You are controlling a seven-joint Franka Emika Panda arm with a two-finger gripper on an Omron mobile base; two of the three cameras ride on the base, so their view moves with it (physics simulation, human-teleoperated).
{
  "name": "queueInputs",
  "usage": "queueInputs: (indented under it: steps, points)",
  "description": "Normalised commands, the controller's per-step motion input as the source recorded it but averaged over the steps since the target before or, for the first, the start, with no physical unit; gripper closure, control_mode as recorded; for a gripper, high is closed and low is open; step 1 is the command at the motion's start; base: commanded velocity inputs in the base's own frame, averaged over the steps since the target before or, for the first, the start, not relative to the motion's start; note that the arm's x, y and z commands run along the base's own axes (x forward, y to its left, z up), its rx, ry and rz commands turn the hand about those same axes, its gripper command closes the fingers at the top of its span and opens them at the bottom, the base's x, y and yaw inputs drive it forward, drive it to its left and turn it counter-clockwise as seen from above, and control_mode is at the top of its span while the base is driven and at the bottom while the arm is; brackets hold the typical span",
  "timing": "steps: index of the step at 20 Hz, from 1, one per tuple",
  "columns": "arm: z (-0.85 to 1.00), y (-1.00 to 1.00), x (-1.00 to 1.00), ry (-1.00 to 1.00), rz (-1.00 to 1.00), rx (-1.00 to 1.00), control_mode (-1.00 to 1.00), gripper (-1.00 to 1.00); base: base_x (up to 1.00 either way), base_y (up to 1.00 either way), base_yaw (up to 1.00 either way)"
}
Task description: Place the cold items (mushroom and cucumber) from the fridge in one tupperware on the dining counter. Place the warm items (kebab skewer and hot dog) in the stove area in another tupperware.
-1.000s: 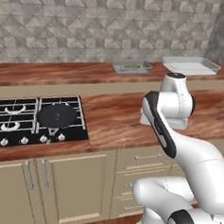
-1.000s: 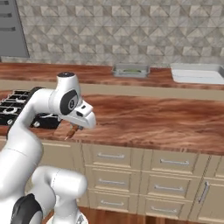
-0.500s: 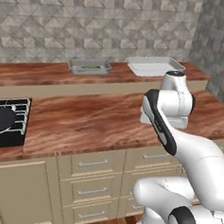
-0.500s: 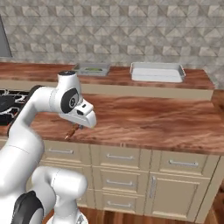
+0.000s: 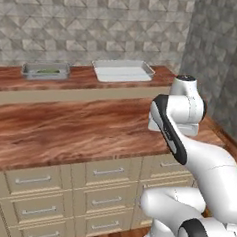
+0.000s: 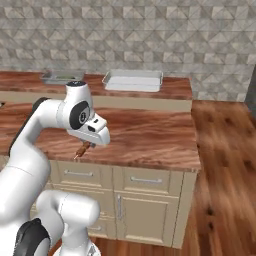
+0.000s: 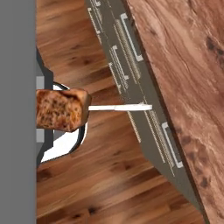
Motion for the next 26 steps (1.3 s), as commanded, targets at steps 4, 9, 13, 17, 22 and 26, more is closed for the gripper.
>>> queueInputs:
  steps: [4, 9, 13, 17, 22, 26]
  points:
    - [0.00, 0.00, 0.00, 0.00, 0.00, 0.00, 1.00, 1.00, 0.00, -1.00, 0.00]
    - [0.00, 0.00, 0.00, 0.00, 0.00, 0.00, 1.00, 1.00, 0.00, -1.00, 0.00]
    - [0.00, 0.00, 0.00, 0.00, 0.00, 0.00, 1.00, 1.00, 0.04, -1.00, 0.00]
    - [0.00, 0.00, 0.00, 0.00, 0.00, 0.00, 1.00, 1.00, 0.60, -1.00, 0.09]
    - [0.00, 0.00, 0.00, 0.00, 0.00, 0.00, 1.00, 1.00, 0.99, -1.00, 0.13]
    - [0.00, 0.00, 0.00, 0.00, 0.00, 0.00, 1.00, 1.00, 0.97, -1.00, 0.25]
